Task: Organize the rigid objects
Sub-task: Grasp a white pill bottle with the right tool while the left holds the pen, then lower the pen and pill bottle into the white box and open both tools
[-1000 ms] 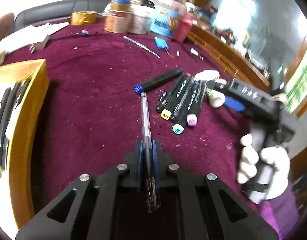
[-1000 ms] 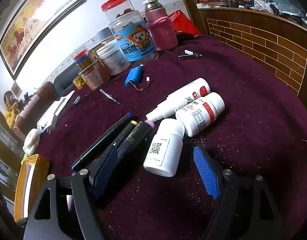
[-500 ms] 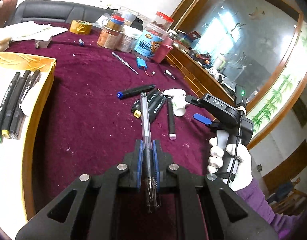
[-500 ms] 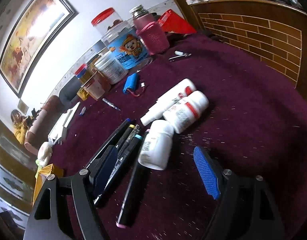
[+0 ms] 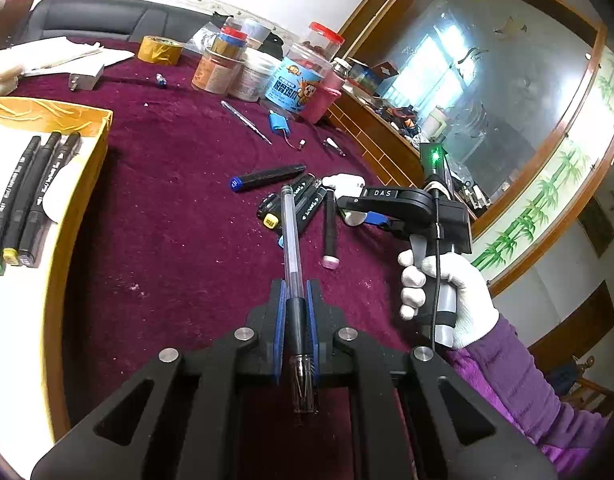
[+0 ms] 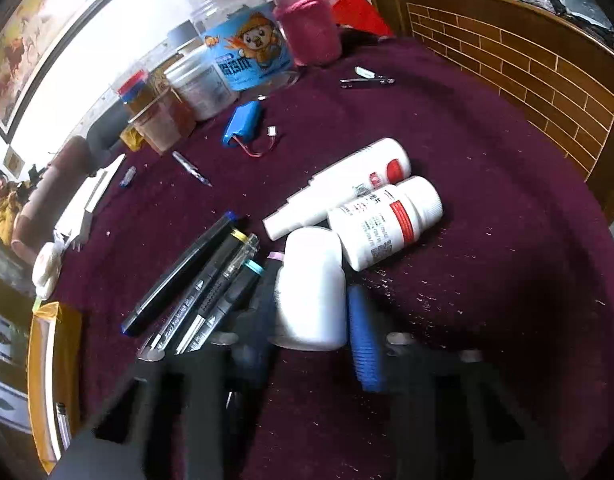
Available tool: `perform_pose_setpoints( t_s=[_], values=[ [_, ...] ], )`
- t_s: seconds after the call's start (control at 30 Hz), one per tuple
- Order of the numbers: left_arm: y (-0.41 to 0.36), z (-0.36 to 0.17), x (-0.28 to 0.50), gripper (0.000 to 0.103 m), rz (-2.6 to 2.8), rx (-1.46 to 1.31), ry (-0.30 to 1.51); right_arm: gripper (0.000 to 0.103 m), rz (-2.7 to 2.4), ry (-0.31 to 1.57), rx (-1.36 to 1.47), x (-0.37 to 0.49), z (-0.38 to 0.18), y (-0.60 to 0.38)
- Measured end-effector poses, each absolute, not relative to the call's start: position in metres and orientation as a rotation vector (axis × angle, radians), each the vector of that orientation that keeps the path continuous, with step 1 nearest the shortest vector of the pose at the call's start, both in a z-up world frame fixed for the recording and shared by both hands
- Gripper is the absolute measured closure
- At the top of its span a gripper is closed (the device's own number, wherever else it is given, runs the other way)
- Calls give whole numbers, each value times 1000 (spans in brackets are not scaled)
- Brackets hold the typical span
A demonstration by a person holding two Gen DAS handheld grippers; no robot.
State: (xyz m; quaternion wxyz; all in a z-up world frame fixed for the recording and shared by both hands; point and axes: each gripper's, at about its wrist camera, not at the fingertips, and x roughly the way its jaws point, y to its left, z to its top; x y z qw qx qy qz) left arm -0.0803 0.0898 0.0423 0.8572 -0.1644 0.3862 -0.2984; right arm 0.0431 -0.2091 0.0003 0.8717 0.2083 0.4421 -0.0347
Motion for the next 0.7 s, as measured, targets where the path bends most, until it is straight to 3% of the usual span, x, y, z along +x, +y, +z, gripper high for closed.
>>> perform_pose_setpoints(
  t_s=[0.37, 0.7],
  values=[
    [172, 63, -89, 96, -534, -449, 753, 73, 115, 870, 506, 0, 37, -196],
    [287, 62, -71, 96, -274, -464, 770, 73, 390, 912, 472, 9, 55, -88]
  ],
)
